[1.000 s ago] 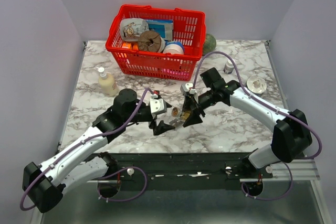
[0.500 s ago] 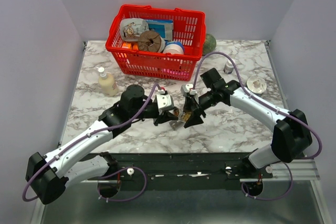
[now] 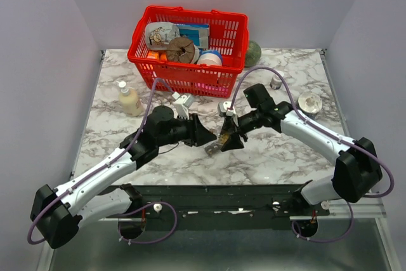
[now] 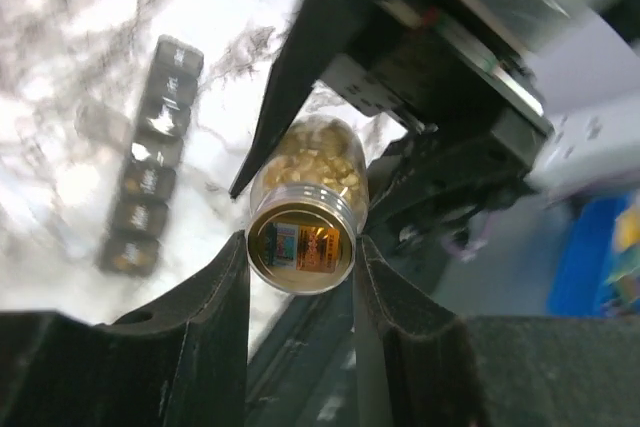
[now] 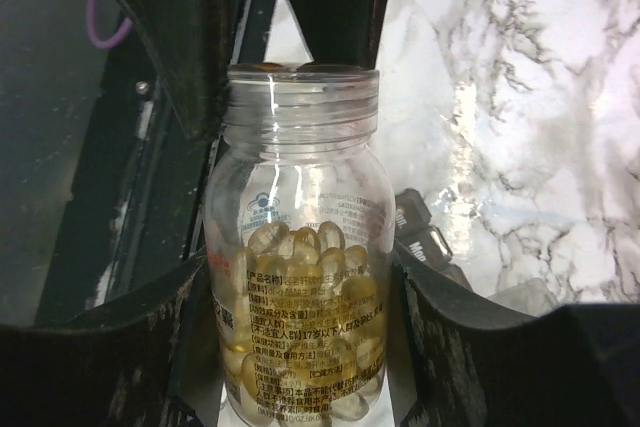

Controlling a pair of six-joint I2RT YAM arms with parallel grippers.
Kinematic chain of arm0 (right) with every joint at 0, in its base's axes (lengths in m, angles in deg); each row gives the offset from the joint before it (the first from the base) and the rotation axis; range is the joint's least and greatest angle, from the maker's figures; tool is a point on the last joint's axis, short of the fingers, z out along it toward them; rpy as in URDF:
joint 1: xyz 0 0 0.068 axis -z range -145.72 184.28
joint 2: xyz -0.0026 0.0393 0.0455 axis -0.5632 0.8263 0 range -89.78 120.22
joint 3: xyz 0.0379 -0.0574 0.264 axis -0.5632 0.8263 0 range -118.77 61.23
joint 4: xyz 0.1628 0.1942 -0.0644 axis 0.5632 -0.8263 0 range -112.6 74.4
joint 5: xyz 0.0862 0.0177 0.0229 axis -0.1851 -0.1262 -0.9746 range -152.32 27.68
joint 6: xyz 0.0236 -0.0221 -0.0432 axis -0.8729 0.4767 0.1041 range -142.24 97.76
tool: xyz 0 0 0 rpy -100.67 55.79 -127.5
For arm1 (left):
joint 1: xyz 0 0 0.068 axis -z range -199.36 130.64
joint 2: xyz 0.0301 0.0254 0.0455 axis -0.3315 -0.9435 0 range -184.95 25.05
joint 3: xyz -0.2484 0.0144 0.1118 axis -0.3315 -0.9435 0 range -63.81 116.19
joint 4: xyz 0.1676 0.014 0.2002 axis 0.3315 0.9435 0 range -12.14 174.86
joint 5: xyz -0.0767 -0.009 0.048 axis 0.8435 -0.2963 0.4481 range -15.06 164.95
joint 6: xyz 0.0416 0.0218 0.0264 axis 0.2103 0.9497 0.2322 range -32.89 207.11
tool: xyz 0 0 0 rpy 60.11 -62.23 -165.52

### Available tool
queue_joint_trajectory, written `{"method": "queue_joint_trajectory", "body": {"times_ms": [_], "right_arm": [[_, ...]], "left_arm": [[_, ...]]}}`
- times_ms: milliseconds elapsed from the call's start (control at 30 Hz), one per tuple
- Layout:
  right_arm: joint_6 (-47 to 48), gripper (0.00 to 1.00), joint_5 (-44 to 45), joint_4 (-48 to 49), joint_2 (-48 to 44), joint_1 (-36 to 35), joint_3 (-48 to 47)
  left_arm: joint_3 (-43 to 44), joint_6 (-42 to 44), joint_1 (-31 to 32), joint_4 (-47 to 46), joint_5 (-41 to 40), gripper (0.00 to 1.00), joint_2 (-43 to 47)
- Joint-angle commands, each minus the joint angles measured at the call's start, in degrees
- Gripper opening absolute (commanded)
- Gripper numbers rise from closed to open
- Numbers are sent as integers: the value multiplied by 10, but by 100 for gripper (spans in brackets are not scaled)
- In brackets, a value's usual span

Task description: Sort the pills into containers

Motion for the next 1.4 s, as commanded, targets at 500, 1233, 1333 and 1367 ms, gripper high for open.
{"method": "queue_joint_trajectory", "body": {"times_ms": [500,1233,1333,1367], "right_arm": [[-64,4,116,113,-17,-2,19],[73,4,-102,-21,-4,2,-3],[83,4,-105,-34,2,2,-8],[84,4,-105,-36,4,2,-9]], "left_arm": [[-25,-380,-14,-17,-67,98,35],[-115,468,-36,-112,133,99,173],[-94,479,-24,-137,136,99,130],[-85,480,-21,-141,134,99,122]]}}
